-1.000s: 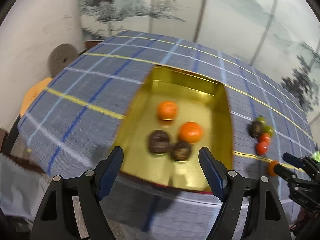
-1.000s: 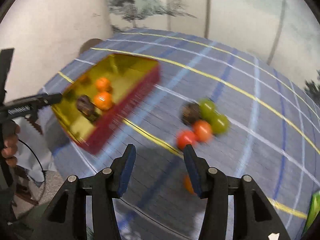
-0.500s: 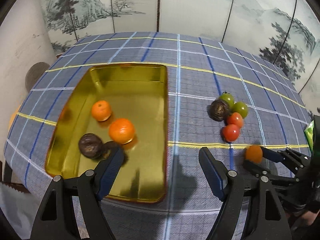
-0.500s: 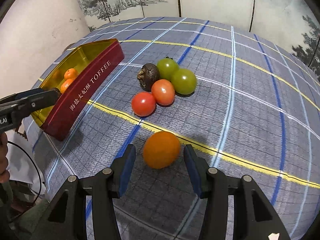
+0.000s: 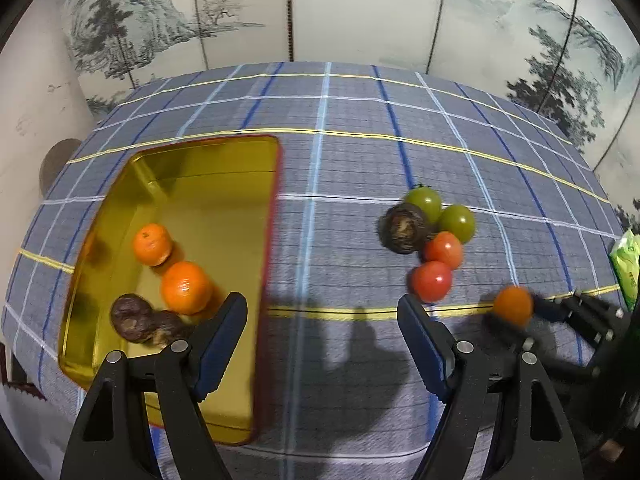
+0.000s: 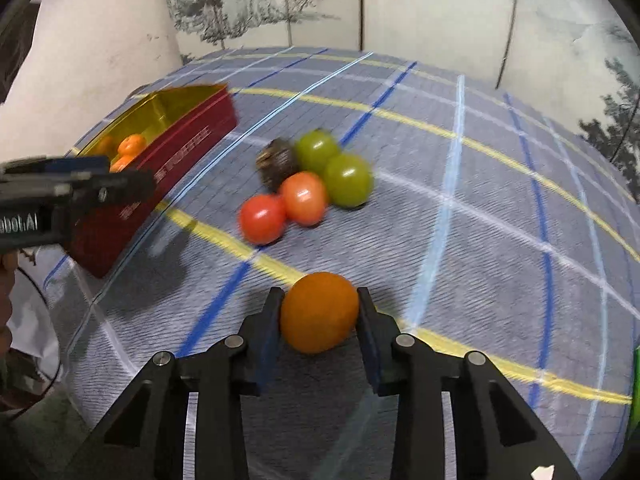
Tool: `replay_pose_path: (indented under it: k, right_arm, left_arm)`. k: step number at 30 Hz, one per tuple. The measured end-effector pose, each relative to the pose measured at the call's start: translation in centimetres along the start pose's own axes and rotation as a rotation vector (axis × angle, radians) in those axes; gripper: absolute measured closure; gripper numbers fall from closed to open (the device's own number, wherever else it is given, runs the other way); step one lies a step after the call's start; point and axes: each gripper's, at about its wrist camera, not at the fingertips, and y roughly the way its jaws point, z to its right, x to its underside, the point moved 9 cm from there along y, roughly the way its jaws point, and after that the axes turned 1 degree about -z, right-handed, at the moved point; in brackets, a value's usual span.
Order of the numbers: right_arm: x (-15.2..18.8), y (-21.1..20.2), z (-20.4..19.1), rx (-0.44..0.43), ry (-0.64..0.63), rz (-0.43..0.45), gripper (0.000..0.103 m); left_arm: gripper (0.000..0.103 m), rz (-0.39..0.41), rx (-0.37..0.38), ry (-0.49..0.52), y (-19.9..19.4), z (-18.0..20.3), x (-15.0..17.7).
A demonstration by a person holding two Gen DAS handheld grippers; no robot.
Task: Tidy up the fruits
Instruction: 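Move the right gripper to a large orange and grasp it, then grasp a red tomato from the fruit cluster with the left gripper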
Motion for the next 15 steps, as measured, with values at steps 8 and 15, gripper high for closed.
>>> replay_pose_path:
  k: [8, 15]
  right_arm:
    - [-1.6, -0.1, 7.6, 0.090, 0.089, 0.048, 0.071]
    - [-1.2, 0.8, 12.2, 0.135, 0.118, 0.036, 0.071]
  left_arm:
    - [0.025, -0.014, 0.023, 0.045, 1.5, 3.5, -0.6]
    - [0.025, -0.011, 0.010, 0.037, 3.2, 4.9, -0.9]
